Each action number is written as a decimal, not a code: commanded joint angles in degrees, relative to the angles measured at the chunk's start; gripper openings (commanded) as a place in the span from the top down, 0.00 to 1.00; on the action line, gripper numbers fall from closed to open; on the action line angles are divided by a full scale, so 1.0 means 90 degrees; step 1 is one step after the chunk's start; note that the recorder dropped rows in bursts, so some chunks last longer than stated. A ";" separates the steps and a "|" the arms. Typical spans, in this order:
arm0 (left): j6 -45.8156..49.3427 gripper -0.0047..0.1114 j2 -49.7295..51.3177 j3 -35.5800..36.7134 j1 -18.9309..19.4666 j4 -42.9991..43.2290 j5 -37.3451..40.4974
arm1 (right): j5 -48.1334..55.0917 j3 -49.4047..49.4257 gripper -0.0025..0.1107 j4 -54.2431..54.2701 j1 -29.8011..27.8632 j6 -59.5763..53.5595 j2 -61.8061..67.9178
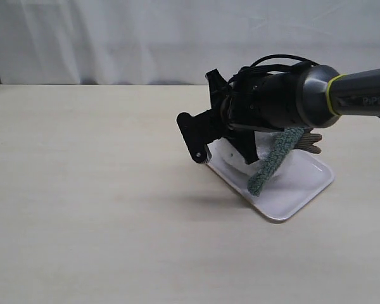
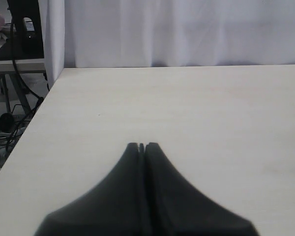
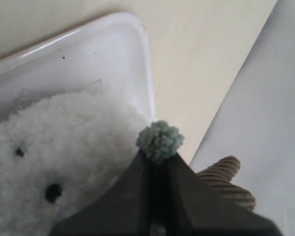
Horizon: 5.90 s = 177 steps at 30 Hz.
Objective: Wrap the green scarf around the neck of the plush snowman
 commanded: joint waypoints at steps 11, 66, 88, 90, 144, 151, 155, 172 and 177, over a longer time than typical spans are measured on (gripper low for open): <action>-0.0031 0.96 -0.0013 0.0010 -0.0035 0.0006 -0.0080 | -0.1105 -0.0008 0.94 0.0369 0.0009 0.0882 -0.0050; -0.0031 0.96 -0.0013 0.0010 -0.0035 0.0006 -0.0080 | 0.0777 -0.0008 0.35 0.2619 0.0632 0.2576 -0.1121; -0.0031 0.96 -0.0013 0.0010 -0.0035 0.0006 -0.0080 | 0.2622 0.0165 0.50 0.4540 -0.1689 0.5097 -0.3323; -0.0031 0.96 -0.0013 0.0010 -0.0035 0.0006 -0.0080 | 0.2330 0.0460 0.50 0.5393 -0.2470 0.4520 -0.3432; -0.0031 0.96 -0.0013 0.0010 -0.0035 0.0006 -0.0080 | 0.1009 0.0839 0.69 0.8886 -0.4454 0.1997 0.0420; -0.0031 0.96 -0.0013 0.0010 -0.0035 0.0006 -0.0080 | 0.0887 0.0839 0.61 0.8926 -0.4288 0.1997 0.0420; -0.0031 0.96 -0.0013 0.0010 -0.0035 0.0006 -0.0080 | 0.0887 0.0839 0.65 0.8908 -0.4288 0.1715 0.0420; -0.0031 0.96 -0.0013 0.0010 -0.0035 0.0006 -0.0080 | 0.0802 0.0839 0.94 0.9051 -0.4288 -0.0027 0.0420; -0.0031 0.96 -0.0013 0.0010 -0.0035 0.0006 -0.0080 | 0.0674 0.0676 0.94 0.9051 -0.4288 -0.0528 0.0420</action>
